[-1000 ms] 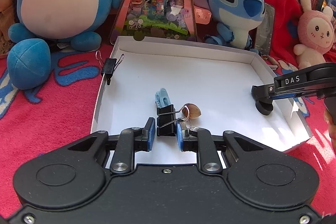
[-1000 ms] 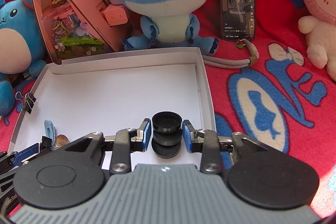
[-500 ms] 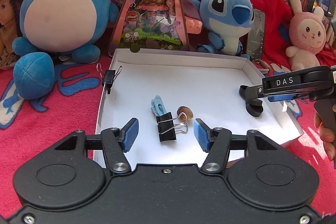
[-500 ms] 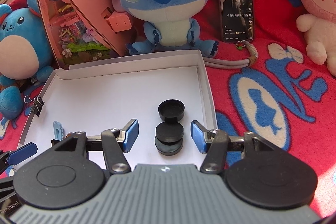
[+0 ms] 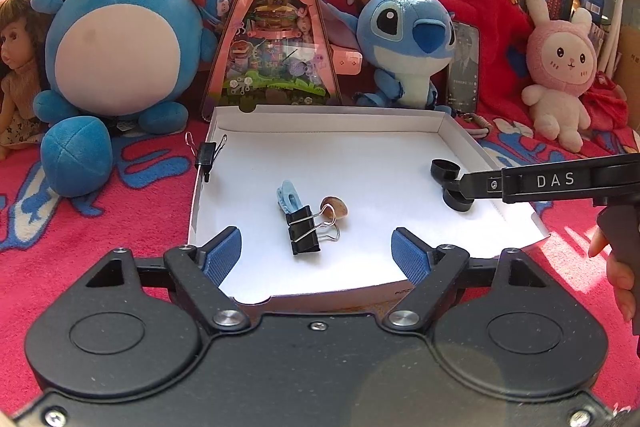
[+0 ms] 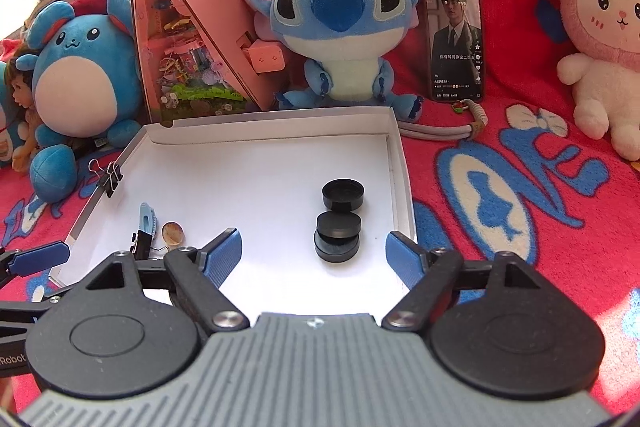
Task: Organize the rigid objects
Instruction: 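Withdraw both tools from the box toward the remaining objects, then grasp the red marker with left tool while right tool grasps the clear plastic dome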
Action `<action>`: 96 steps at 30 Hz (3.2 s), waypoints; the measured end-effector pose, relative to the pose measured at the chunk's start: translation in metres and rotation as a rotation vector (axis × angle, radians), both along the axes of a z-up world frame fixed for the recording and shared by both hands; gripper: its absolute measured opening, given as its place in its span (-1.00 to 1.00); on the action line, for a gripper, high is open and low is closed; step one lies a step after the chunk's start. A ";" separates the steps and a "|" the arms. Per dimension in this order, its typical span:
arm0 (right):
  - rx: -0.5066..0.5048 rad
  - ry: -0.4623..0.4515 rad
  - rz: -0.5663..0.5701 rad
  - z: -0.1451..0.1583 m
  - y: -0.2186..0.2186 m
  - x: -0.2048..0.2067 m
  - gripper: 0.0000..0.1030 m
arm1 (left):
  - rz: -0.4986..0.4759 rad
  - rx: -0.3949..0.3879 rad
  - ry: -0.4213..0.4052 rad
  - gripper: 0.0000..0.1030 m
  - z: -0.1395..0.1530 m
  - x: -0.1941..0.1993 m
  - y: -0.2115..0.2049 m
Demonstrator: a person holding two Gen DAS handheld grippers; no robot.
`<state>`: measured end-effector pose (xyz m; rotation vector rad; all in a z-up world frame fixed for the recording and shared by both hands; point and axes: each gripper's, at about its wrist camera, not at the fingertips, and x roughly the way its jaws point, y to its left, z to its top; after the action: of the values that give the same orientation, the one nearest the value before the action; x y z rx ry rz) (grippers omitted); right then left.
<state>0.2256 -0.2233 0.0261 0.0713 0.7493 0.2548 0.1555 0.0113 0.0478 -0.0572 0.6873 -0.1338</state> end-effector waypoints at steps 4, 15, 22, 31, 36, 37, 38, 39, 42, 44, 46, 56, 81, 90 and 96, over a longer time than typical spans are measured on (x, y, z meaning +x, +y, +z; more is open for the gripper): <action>0.004 -0.027 0.009 0.001 -0.002 -0.017 0.73 | -0.025 0.010 -0.011 0.61 0.002 -0.014 -0.002; 0.010 -0.092 0.038 0.002 -0.008 -0.059 0.80 | -0.071 0.002 -0.021 0.63 0.008 -0.048 -0.005; -0.007 -0.124 0.055 0.002 -0.006 -0.078 0.83 | -0.092 0.008 -0.020 0.64 0.006 -0.063 -0.010; -0.040 -0.151 0.074 0.001 -0.002 -0.094 0.85 | -0.092 0.006 -0.022 0.64 0.005 -0.074 -0.008; -0.062 -0.161 0.079 -0.003 -0.001 -0.103 0.88 | -0.095 -0.003 -0.014 0.65 0.002 -0.079 -0.007; -0.064 -0.161 0.080 -0.004 -0.001 -0.104 0.88 | -0.096 -0.002 -0.012 0.65 0.001 -0.081 -0.006; -0.067 -0.161 0.082 -0.005 -0.001 -0.106 0.88 | -0.096 0.000 -0.012 0.65 0.001 -0.082 -0.006; -0.068 -0.160 0.083 -0.006 -0.001 -0.107 0.88 | -0.095 0.002 -0.012 0.65 0.000 -0.084 -0.006; -0.069 -0.162 0.085 -0.008 -0.002 -0.112 0.88 | -0.095 0.003 -0.009 0.65 -0.002 -0.087 -0.005; -0.069 -0.163 0.087 -0.010 -0.004 -0.115 0.88 | -0.098 0.000 -0.002 0.65 -0.004 -0.089 -0.005; -0.066 -0.163 0.088 -0.011 -0.004 -0.118 0.88 | -0.100 0.003 0.001 0.65 -0.006 -0.092 -0.005; -0.079 -0.160 0.101 -0.019 -0.005 -0.131 0.89 | -0.109 0.007 0.021 0.65 -0.015 -0.099 -0.005; -0.118 -0.143 0.153 -0.041 -0.001 -0.156 0.87 | -0.128 -0.029 0.102 0.31 -0.034 -0.111 -0.002; -0.098 -0.141 0.124 -0.044 -0.006 -0.155 0.72 | -0.171 -0.050 0.100 -0.48 -0.029 -0.117 -0.018; -0.097 -0.140 0.095 -0.044 -0.012 -0.154 0.58 | -0.125 -0.010 0.087 -0.57 -0.031 -0.112 -0.015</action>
<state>0.0715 -0.2353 -0.0183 -0.0733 0.6255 0.3104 0.0437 -0.0039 0.0173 -0.0300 0.7776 -0.2559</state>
